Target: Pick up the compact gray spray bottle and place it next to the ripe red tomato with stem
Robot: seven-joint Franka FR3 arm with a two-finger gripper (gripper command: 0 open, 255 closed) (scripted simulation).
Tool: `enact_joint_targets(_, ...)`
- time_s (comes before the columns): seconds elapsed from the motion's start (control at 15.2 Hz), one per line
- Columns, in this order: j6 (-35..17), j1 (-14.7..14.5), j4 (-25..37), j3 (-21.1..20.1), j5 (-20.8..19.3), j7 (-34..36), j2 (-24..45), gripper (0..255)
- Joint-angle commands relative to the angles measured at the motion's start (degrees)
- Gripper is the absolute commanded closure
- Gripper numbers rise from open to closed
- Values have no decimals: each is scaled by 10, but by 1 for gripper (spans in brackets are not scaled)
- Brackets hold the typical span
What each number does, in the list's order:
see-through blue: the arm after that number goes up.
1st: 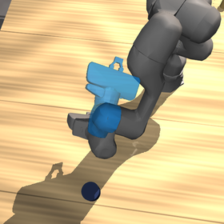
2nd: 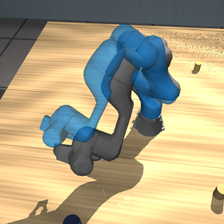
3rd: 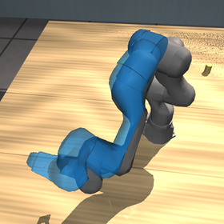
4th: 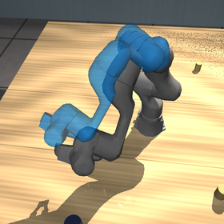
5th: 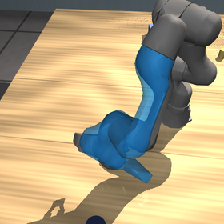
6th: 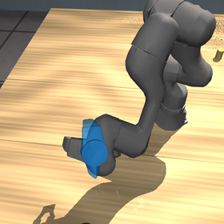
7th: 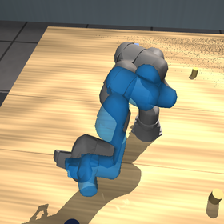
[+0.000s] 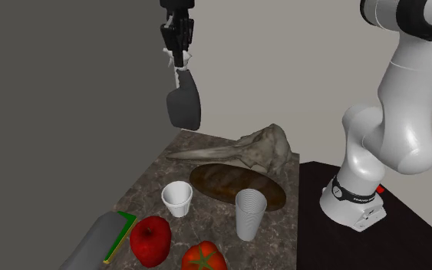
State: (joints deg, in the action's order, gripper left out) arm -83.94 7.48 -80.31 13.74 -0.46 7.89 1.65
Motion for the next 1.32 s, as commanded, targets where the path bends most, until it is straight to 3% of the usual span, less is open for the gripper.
enact_joint_targets(0.0, 14, -15, -3, -14, -5, 29, -16, 255)
enact_joint_targets(0.66, 99, -82, 62, -86, -12, 165, -33, 255)
enact_joint_targets(1.25, 14, -83, -67, -88, -15, 170, -78, 255)
